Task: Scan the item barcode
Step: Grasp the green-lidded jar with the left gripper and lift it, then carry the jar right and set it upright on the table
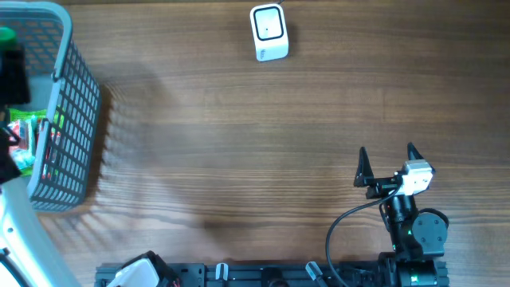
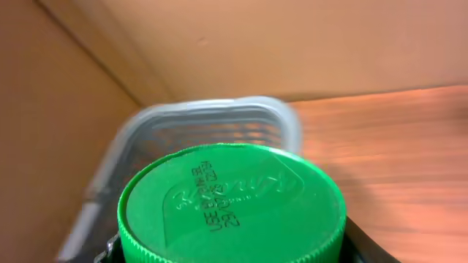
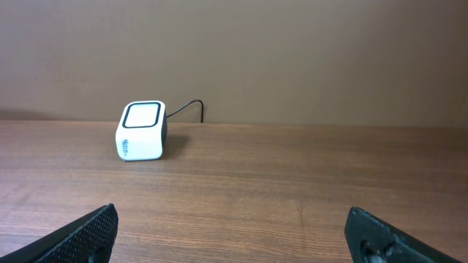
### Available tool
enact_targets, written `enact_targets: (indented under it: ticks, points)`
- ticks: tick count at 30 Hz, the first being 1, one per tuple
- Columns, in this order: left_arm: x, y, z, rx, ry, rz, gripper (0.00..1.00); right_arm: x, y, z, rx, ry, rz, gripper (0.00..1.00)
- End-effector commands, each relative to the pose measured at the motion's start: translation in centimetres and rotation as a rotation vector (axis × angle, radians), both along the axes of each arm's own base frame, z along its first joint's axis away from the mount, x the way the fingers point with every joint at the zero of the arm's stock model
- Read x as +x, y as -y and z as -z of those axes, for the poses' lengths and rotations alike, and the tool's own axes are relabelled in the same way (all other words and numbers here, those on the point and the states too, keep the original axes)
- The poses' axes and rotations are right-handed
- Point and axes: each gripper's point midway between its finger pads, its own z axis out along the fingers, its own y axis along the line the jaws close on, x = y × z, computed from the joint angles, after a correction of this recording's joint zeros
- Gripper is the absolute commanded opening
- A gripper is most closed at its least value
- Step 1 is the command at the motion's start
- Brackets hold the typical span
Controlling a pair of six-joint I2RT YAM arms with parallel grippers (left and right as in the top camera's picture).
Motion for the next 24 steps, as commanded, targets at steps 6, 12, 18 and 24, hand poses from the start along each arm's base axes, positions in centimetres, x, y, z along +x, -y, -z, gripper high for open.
enact_targets:
  ticks: [6, 12, 18, 24]
  points:
    - [0.1, 9.2, 2.3, -0.323, -0.064, 0.099, 0.42, 0.0, 0.3, 0.0, 0.014, 0.001, 0.014, 1.0]
    - [-0.6, 14.7, 4.9, -0.416, -0.201, 0.188, 0.45, 0.0, 0.3, 0.0, 0.014, 0.001, 0.014, 1.0]
    - [-0.8, 19.5, 8.5, -0.519, -0.368, 0.213, 0.45, 0.0, 0.3, 0.0, 0.014, 0.001, 0.014, 1.0]
    - [-0.1, 23.7, 13.0, -0.578, -0.522, 0.202, 0.44, 0.0, 0.3, 0.0, 0.014, 0.001, 0.014, 1.0]
